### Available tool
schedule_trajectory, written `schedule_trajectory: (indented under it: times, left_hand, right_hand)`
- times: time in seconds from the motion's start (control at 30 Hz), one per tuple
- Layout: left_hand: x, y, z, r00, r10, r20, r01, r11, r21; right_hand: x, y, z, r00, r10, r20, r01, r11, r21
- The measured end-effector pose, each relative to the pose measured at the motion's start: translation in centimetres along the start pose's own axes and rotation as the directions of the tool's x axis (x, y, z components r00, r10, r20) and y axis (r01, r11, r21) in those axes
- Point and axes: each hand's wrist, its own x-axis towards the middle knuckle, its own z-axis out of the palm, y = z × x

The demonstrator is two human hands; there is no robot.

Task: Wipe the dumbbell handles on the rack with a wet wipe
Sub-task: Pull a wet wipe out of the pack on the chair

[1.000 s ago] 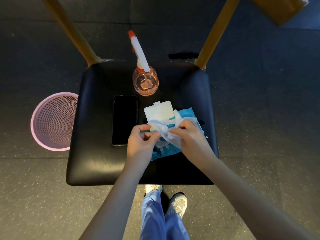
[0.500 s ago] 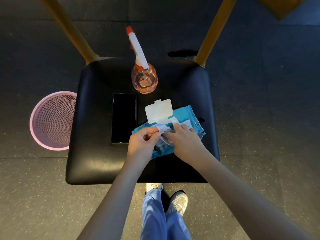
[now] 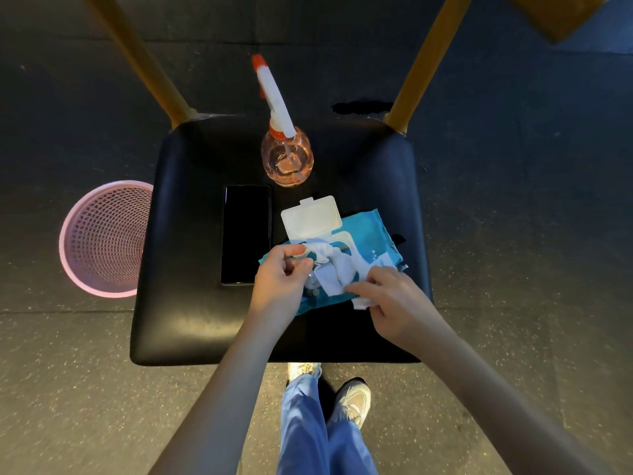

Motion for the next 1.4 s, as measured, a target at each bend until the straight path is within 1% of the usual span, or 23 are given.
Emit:
schedule_trajectory:
  times: [0.07,0.13,0.3,0.47,0.53,0.67,0.7,0.77,0.8,0.83,0.87,0.9,0.93,1.0,1.07,1.13,1.23,1.27,1.33,1.37,1.4]
  left_hand:
    - [0.0,0.0,0.2,1.000,-0.006,-0.006,0.006,1.000,-0.001]
    - [0.0,-0.1,0.1,1.000,-0.007,-0.015,0.007,1.000,-0.002]
    - [0.1,-0.2,-0.3,1.000,-0.008,0.004,0.009,0.999,-0.034]
    - [-0.5,-0.2,-0.1,0.999,-0.021,0.027,0.022,0.999,-0.031]
    - [-0.5,-0.1,-0.1,0.999,-0.019,0.028,0.019,1.000,-0.018]
    - [-0.7,0.1,0.0,0.999,-0.007,0.050,0.006,1.000,0.021]
    - [-0.7,0.1,0.0,0.999,-0.007,0.046,0.006,1.000,0.019]
    - [-0.6,0.1,-0.2,1.000,-0.011,0.026,0.011,1.000,0.002]
    - [-0.6,0.0,-0.3,1.000,-0.009,0.018,0.009,1.000,-0.006]
    - [-0.5,0.0,-0.4,1.000,-0.006,0.013,0.006,1.000,-0.015]
    - [-0.5,0.0,-0.5,1.000,-0.003,0.013,0.004,1.000,-0.024]
    - [-0.5,0.1,-0.5,1.000,-0.001,0.016,0.002,1.000,-0.029]
    - [-0.5,0.2,-0.4,1.000,0.002,0.020,-0.001,1.000,-0.030]
    - [-0.7,0.5,-0.2,1.000,0.013,0.020,-0.012,0.999,-0.037]
    - [-0.7,0.7,-0.1,1.000,0.027,0.016,-0.026,0.999,-0.047]
    - [-0.8,0.7,-0.1,0.999,0.028,0.015,-0.027,0.998,-0.049]
    - [-1.1,0.7,0.2,1.000,0.010,0.009,-0.010,0.999,-0.045]
    - [-1.1,0.6,0.3,1.000,0.000,-0.002,0.000,0.999,-0.053]
    - [-1.0,0.4,0.3,0.999,-0.001,-0.032,-0.001,0.998,-0.068]
    - [-1.0,0.2,0.3,0.999,0.013,-0.041,-0.015,0.998,-0.064]
    - [-1.1,0.1,0.3,0.999,0.031,-0.040,-0.033,0.998,-0.061]
  right_hand:
    - [0.5,-0.1,0.5,0.999,-0.030,0.021,0.032,0.996,-0.077]
    - [1.1,-0.6,0.5,0.999,-0.017,0.036,0.021,0.993,-0.112]
    - [1.4,-0.7,0.1,1.000,0.003,0.015,-0.002,0.993,-0.114]
    - [2.6,-1.3,-0.2,0.997,0.011,0.075,0.001,0.988,-0.155]
    - [3.4,-1.6,-0.3,0.991,0.034,0.127,-0.012,0.984,-0.176]
    - [4.9,-2.2,0.0,0.963,0.150,0.222,-0.083,0.954,-0.287]
    - [5.2,-2.4,-0.4,0.953,0.167,0.251,-0.096,0.957,-0.274]
    - [5.2,-2.7,-1.4,0.950,0.155,0.270,-0.121,0.983,-0.136]
    - [4.8,-2.6,-2.0,0.966,0.131,0.223,-0.125,0.991,-0.042]
    - [4.2,-2.5,-2.4,0.988,0.100,0.120,-0.107,0.993,0.049]
    - [3.6,-2.4,-2.7,0.997,0.072,0.015,-0.074,0.991,0.110]
    - [3.0,-2.3,-2.8,0.998,0.056,-0.032,-0.052,0.991,0.126]
    - [2.8,-2.4,-2.8,0.999,0.047,-0.015,-0.045,0.993,0.109]
    - [3.1,-2.6,-2.4,0.992,0.053,0.116,-0.054,0.999,0.003]
    - [3.9,-2.8,-1.8,0.980,0.048,0.191,-0.029,0.995,-0.100]
    - [4.3,-2.9,-1.2,0.980,0.048,0.191,-0.018,0.987,-0.157]
    - [4.7,-3.0,-0.6,0.978,0.096,0.183,-0.059,0.978,-0.200]
    - [5.0,-3.2,-0.7,0.974,0.111,0.196,-0.073,0.979,-0.192]
    - [5.2,-3.4,-1.2,0.965,0.123,0.230,-0.101,0.989,-0.105]
    - [4.9,-3.3,-1.6,0.968,0.120,0.222,-0.114,0.993,-0.041]
    - [4.3,-3.1,-1.8,0.978,0.113,0.174,-0.119,0.993,0.026]
